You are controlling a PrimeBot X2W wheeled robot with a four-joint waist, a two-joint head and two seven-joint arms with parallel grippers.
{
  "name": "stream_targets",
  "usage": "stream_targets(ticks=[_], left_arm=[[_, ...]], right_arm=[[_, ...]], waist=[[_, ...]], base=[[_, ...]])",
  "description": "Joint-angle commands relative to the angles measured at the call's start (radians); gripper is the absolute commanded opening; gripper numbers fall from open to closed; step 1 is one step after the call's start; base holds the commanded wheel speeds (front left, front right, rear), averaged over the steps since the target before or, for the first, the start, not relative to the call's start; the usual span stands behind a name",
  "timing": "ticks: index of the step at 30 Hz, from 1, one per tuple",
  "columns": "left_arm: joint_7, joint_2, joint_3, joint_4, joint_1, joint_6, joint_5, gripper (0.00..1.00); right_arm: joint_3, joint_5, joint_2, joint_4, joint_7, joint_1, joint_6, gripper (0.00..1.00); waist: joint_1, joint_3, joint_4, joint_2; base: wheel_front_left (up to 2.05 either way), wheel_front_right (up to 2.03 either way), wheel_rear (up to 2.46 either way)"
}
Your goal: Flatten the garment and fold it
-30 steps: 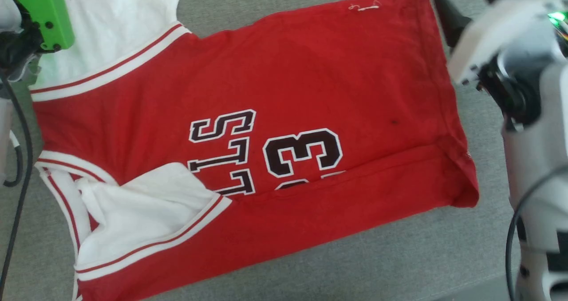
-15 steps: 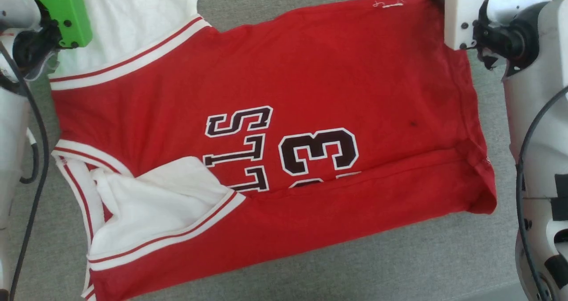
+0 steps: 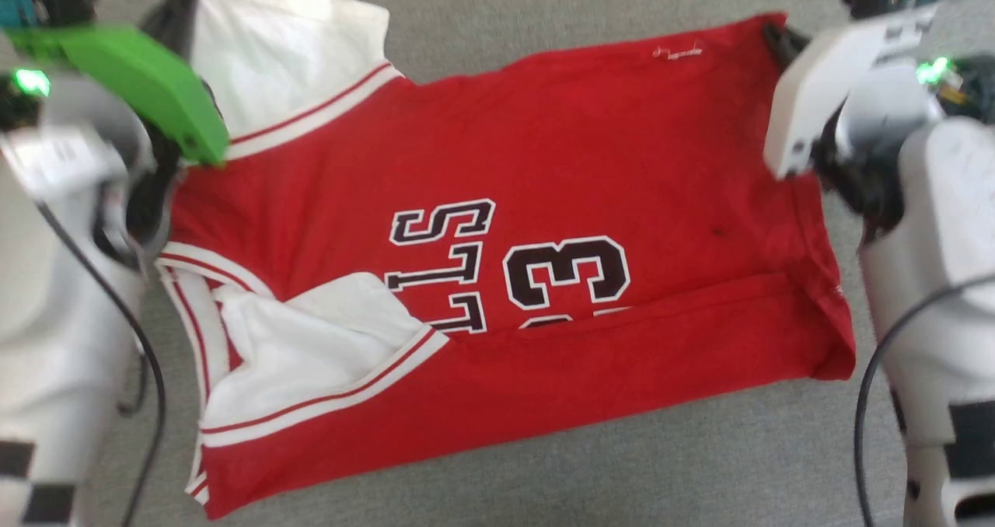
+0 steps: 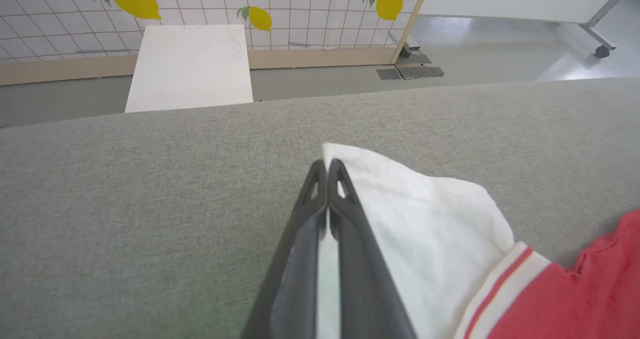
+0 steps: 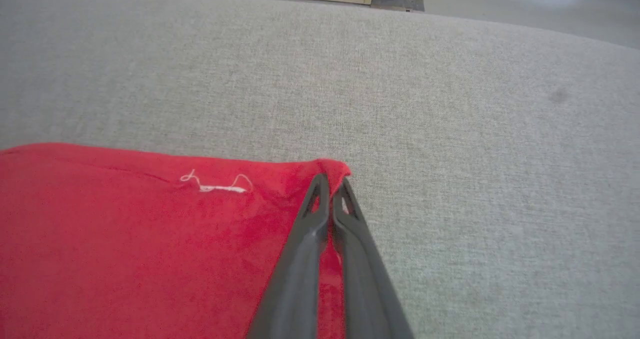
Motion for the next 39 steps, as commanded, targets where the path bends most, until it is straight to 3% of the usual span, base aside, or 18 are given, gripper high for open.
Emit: stream_targets(ticks=[1, 8, 14, 24, 31, 38, 39], left_arm=[[-0.049, -0.005, 0.005, -0.021, 0.054, -0.012, 0.000, 0.00], [-0.211, -0.021, 0.029, -0.178, 0.318, -0.019, -0.040, 0.00], [-0.223, -0.011, 0.040, -0.303, 0.542, 0.008, -0.089, 0.00], [-0.190, -0.043, 0.007, -0.384, 0.817, 0.025, -0.193, 0.00], [-0.164, -0.069, -0.050, -0.299, 0.849, -0.010, -0.212, 0.00], [-0.171, -0.078, -0.071, -0.197, 0.836, -0.012, -0.194, 0.00], [-0.173, -0.082, -0.074, -0.189, 0.833, -0.015, -0.194, 0.36]], right_arm=[[0.013, 0.015, -0.003, -0.020, -0.054, 0.045, -0.001, 0.00], [0.033, 0.058, -0.055, -0.093, -0.293, 0.241, -0.001, 0.00], [0.003, 0.089, -0.087, -0.116, -0.368, 0.382, -0.001, 0.00], [-0.008, 0.089, -0.176, -0.117, -0.242, 0.525, -0.001, 0.00], [0.046, 0.100, -0.231, -0.095, -0.075, 0.558, -0.001, 0.00], [0.056, 0.105, -0.227, -0.063, 0.040, 0.552, -0.001, 0.00], [0.053, 0.113, -0.221, -0.066, 0.050, 0.555, -0.001, 0.24]], waist=[[-0.0001, -0.094, 0.036, 0.0000], [-0.0001, -0.217, 0.086, 0.0000], [-0.0001, -0.280, 0.118, 0.0000], [-0.0001, -0.312, 0.161, 0.0000], [-0.0001, -0.307, 0.177, 0.0000], [-0.0001, -0.316, 0.180, 0.0000], [-0.0001, -0.320, 0.182, 0.0000]], base=[[0.00, 0.00, 0.00], [0.00, 0.00, 0.00], [0.00, 0.00, 0.00], [0.00, 0.00, 0.00], [0.00, 0.00, 0.00], [0.00, 0.00, 0.00], [0.00, 0.00, 0.00]])
